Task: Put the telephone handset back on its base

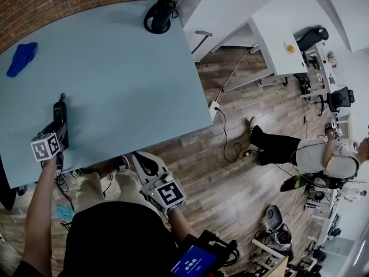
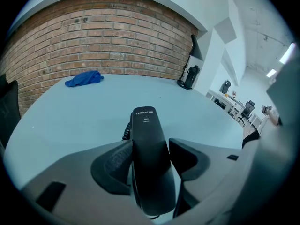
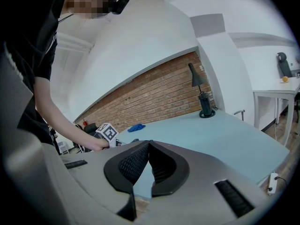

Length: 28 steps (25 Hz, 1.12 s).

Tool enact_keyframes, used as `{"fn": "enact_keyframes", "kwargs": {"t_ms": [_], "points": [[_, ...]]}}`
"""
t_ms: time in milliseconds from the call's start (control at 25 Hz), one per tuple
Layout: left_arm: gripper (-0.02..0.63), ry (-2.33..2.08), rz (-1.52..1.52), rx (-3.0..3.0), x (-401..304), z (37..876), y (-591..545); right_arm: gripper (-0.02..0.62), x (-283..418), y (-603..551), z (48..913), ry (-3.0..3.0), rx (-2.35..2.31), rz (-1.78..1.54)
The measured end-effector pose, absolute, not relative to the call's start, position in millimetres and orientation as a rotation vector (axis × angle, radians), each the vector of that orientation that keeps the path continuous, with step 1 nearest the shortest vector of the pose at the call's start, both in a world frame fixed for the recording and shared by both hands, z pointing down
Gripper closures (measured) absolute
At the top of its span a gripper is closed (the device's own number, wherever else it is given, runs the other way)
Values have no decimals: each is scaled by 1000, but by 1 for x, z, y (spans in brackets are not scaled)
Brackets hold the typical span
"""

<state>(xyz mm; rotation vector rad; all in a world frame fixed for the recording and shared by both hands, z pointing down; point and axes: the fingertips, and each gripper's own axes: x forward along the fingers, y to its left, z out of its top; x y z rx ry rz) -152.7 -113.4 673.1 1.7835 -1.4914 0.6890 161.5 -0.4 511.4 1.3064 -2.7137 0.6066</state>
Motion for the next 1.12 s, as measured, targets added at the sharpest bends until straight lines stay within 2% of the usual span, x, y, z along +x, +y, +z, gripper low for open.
{"fn": "enact_keyframes", "kwargs": {"t_ms": [440,520,840,880,1000,1120], "points": [[307,-1430,694,1801,-147,685,-112,575,142,1,510,-2710,1291,589],[235,-1405,716,1832,-145,687,-106,575,137,0,510,-2710,1278,589],[232,-1435,543,1950,-168,661,-36,575,87,-7,526,-2720,1102,648],[255,-1445,514,1952,-172,658,-23,575,76,-11,531,-2720,1072,680],[394,-1472,383,1984,-182,640,4,575,35,-30,542,-2733,958,697],[474,-1583,278,2045,-213,598,-6,575,-19,-54,524,-2812,843,596]]}}
